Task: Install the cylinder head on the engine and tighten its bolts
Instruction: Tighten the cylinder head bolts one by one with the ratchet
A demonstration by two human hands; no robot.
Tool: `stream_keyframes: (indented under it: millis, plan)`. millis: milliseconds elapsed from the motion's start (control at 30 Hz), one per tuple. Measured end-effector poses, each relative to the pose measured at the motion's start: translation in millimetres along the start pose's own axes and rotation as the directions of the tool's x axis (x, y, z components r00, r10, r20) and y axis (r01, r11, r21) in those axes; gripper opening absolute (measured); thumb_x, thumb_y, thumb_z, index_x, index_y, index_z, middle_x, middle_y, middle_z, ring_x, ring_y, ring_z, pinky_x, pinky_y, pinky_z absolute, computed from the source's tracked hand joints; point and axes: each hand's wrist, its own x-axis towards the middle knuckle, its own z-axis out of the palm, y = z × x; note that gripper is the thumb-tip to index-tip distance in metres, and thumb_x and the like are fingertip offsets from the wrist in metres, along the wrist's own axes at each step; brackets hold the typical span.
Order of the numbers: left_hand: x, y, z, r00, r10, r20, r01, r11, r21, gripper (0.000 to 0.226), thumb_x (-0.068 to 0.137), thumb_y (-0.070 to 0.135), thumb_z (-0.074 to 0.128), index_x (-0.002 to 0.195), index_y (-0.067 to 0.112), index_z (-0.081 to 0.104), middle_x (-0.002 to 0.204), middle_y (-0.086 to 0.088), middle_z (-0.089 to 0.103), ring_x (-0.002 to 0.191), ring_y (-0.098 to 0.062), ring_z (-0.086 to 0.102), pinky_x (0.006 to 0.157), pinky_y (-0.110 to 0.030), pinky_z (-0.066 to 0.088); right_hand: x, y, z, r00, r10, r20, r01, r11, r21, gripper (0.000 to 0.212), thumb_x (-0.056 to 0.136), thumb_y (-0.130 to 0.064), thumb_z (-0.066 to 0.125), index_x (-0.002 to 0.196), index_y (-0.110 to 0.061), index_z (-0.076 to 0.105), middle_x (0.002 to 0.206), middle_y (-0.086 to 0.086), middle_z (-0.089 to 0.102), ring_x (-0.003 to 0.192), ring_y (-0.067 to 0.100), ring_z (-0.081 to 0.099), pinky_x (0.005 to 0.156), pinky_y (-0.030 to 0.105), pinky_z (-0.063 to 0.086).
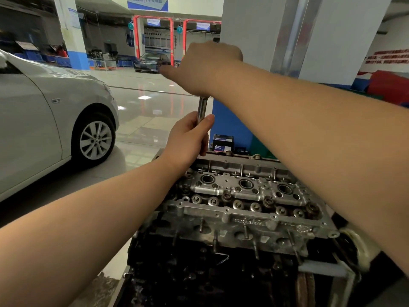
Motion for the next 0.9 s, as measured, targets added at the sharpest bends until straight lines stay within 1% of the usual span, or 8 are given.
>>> stream_keyframes:
  millis: [67,200,367,500,567,667,767,900]
  plan:
    - [0,3,-1,1.000,-0.015,0.010,0.016,0.995,-0.100,0.034,0.097,0.037,0.061,0.078,0.013,0.047,0.061,-0.006,0.051,0.052,-0.023,0.046,0.047,-0.031,0.041,-2,-9,1,0.998,-0.050,-0.036,0.048,0.997,-0.065,0.069,0.087,-0.086,0.025,0.094,-0.022,0.048,0.075,0.000,0.048,0.064,0.023,0.046,0.056,0.032,0.029]
    - [1,6,2,0.996,-0.092,0.012,0.093,0.978,-0.189,0.037,0.100,0.032,0.061,0.073,0.019,0.040,0.059,-0.005,0.039,0.049,-0.020,0.034,0.048,-0.031,0.025,-8,1,8,0.994,-0.059,-0.095,0.070,0.990,0.119,0.052,0.094,-0.072,0.036,0.074,-0.026,0.048,0.071,-0.008,0.050,0.064,0.015,0.047,0.057,0.030,0.026]
    - [5,11,10,0.990,-0.140,0.018,0.141,0.971,-0.192,0.051,0.101,0.049,0.063,0.068,0.022,0.035,0.051,0.002,0.034,0.040,-0.015,0.027,0.043,-0.024,0.023,-12,34,15,0.996,-0.040,-0.077,0.062,0.948,0.311,0.055,0.093,-0.071,0.041,0.070,-0.024,0.058,0.067,-0.008,0.053,0.064,0.011,0.049,0.069,0.035,0.034]
    - [5,11,6,0.983,-0.180,0.033,0.182,0.941,-0.285,0.053,0.102,0.050,0.063,0.066,0.024,0.034,0.055,0.000,0.029,0.043,-0.016,0.022,0.045,-0.026,0.018,-22,57,10,0.962,-0.275,-0.007,0.238,0.820,0.521,0.046,0.102,-0.058,0.048,0.123,-0.023,0.070,0.094,-0.007,0.066,0.090,0.014,0.059,0.078,0.035,0.044]
    - [6,12,6,0.982,-0.185,0.035,0.187,0.941,-0.283,0.052,0.103,0.048,0.062,0.068,0.023,0.033,0.057,-0.001,0.028,0.045,-0.016,0.022,0.047,-0.028,0.016,-24,57,4,0.953,-0.302,0.031,0.258,0.860,0.441,0.047,0.106,-0.054,0.042,0.136,-0.022,0.061,0.096,-0.011,0.060,0.096,0.018,0.058,0.078,0.033,0.039]
    - [6,12,9,0.985,-0.172,0.005,0.169,0.957,-0.235,0.048,0.101,0.045,0.064,0.071,0.020,0.036,0.056,-0.004,0.032,0.045,-0.017,0.026,0.046,-0.028,0.020,-20,39,-4,0.981,-0.182,0.065,0.181,0.983,0.023,0.041,0.106,-0.054,0.032,0.106,-0.019,0.055,0.085,0.003,0.049,0.081,0.030,0.051,0.073,0.038,0.038]
    - [3,14,11,0.985,-0.137,-0.108,0.116,0.976,-0.184,0.041,0.085,0.049,0.065,0.079,0.014,0.044,0.063,-0.012,0.039,0.052,-0.021,0.032,0.047,-0.028,0.027,-23,9,-7,0.980,-0.192,-0.047,0.173,0.950,-0.261,0.039,0.106,-0.048,0.035,0.086,-0.016,0.048,0.071,0.004,0.040,0.059,0.024,0.038,0.063,0.037,0.038]
    - [4,13,11,0.981,-0.158,-0.115,0.138,0.976,-0.167,0.047,0.090,0.048,0.063,0.065,0.014,0.041,0.054,-0.006,0.040,0.045,-0.020,0.034,0.043,-0.024,0.030,-22,14,10,0.961,-0.161,-0.227,0.152,0.987,-0.056,0.068,0.092,-0.080,0.022,0.066,-0.023,0.046,0.062,-0.005,0.046,0.055,0.014,0.039,0.056,0.030,0.025]
